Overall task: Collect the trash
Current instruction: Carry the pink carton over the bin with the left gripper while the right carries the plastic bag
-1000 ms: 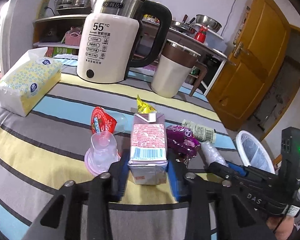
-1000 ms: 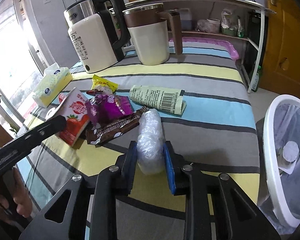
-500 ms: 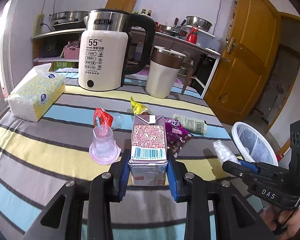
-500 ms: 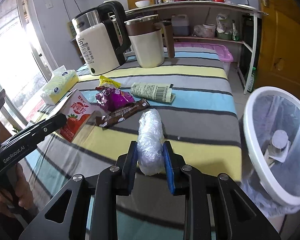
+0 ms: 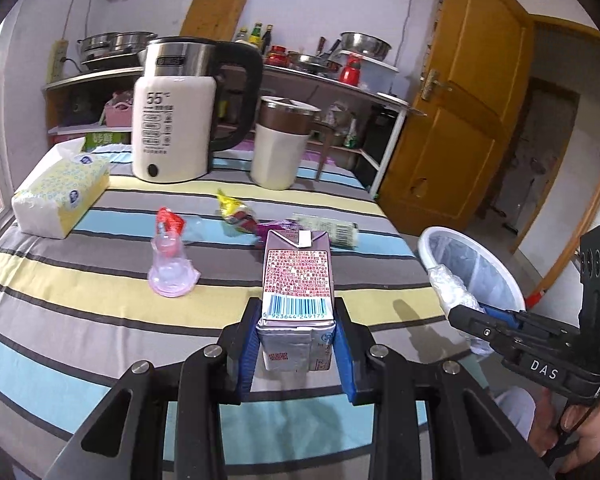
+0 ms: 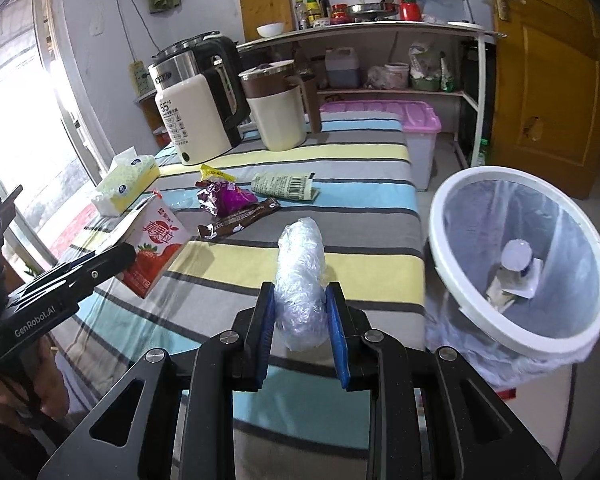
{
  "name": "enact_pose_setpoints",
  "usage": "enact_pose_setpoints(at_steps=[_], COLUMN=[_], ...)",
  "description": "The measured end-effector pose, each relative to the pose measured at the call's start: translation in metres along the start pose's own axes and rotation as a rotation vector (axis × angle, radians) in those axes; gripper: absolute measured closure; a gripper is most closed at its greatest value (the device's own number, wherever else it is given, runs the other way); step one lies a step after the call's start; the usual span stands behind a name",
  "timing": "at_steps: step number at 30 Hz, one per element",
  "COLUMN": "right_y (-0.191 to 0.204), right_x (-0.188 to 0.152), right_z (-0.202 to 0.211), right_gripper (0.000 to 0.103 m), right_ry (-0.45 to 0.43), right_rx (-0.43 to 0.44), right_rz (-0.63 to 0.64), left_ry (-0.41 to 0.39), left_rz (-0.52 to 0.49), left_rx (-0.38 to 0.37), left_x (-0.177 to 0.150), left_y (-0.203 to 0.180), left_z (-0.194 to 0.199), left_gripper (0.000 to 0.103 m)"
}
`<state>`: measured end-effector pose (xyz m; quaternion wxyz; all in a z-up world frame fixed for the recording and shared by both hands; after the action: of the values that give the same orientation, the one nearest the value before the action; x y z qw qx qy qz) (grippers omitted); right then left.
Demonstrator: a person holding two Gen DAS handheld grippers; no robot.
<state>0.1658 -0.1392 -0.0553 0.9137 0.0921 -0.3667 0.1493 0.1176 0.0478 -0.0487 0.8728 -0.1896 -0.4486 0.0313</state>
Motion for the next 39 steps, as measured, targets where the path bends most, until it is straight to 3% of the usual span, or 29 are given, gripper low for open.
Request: enact_pose_setpoints(at_steps=[16, 39], right_y=[-0.048, -0.154], right_x=[-0.004, -0.004], right_z=[0.023, 0.037], right_gripper=[0.077, 0.077], right_ry=[-0.039, -0.063], right_rx=[-0.081, -0.266], right_rz=[-0.067, -0.202], left_ry=[0.041, 0.099], left_rz=[-0.095, -0.24], left_rx=[-0.108, -0.267], left_x=[0.005, 0.03], left_y=[-0.06, -0.158], left_z=[-0.025, -0.109], left_gripper=[0.069, 0.069])
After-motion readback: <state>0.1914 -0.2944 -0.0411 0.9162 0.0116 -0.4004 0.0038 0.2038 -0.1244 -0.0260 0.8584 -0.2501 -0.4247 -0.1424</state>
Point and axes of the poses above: each gripper's, at about its wrist camera, not at the fingertips, and z roughly against the way its jaws point, y to its left, x to its top, the point moved 5 cm from there along -z, roughly the way its jaws point, and after that the axes turned 12 degrees about -x, right-handed, at the moved point
